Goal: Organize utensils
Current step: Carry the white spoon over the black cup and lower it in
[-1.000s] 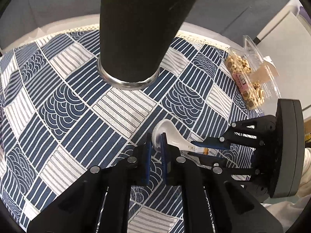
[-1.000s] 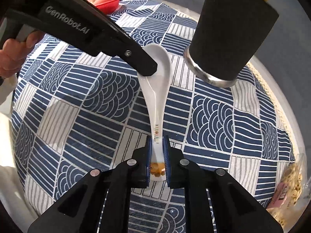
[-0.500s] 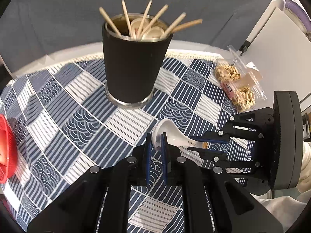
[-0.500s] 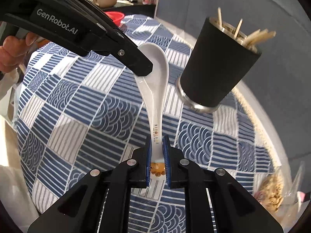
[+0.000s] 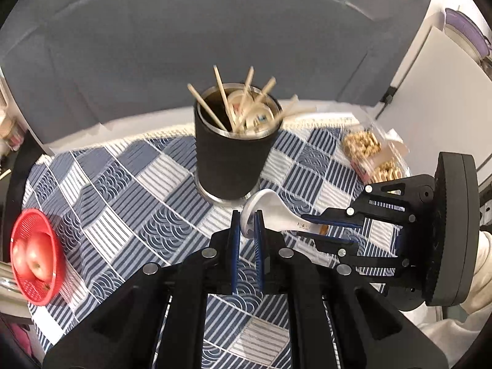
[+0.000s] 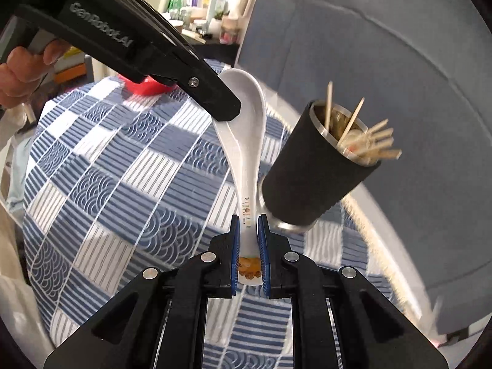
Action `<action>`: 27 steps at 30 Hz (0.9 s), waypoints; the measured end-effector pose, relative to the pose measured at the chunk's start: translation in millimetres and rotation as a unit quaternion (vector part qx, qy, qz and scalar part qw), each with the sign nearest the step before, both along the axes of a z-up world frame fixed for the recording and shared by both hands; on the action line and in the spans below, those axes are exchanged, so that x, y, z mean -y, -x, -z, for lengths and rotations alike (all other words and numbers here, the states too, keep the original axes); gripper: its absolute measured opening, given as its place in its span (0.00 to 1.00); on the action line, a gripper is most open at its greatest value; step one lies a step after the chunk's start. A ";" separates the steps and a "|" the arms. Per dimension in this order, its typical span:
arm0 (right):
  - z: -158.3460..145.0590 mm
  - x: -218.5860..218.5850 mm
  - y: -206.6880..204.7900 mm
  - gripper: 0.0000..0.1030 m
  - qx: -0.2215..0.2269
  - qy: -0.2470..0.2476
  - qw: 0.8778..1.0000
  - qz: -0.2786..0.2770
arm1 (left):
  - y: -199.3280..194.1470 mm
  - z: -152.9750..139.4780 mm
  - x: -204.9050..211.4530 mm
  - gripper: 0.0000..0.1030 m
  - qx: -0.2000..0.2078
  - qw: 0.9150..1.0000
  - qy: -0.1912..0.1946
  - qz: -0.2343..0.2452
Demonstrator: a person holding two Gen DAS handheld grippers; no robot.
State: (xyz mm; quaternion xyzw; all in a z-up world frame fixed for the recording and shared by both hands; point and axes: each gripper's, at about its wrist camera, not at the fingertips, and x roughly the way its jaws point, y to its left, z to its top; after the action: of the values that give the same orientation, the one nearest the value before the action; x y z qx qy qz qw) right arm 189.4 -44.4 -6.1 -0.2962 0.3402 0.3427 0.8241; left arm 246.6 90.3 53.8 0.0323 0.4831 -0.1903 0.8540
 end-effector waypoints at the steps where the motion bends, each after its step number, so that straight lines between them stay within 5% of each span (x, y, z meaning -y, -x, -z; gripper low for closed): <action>1: -3.4 -0.4 -2.6 0.11 0.003 -0.002 1.000 0.000 | -1.5 -3.3 0.8 0.09 0.005 1.000 -0.002 0.000; 13: -51.0 -7.2 -48.1 0.10 0.065 -0.038 0.997 0.007 | -39.0 -61.6 1.6 0.08 0.058 0.998 -0.029 -0.014; 27: -60.3 -18.7 -103.4 0.10 0.078 -0.086 0.993 0.011 | -89.2 -81.7 2.4 0.08 0.056 0.996 -0.064 -0.035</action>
State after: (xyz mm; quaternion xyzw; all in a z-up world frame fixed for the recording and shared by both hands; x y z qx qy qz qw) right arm 292.8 -25.7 54.3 -0.2461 0.2475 0.3376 0.8742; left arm 335.8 88.0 135.5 0.0807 0.4467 -0.1263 0.8820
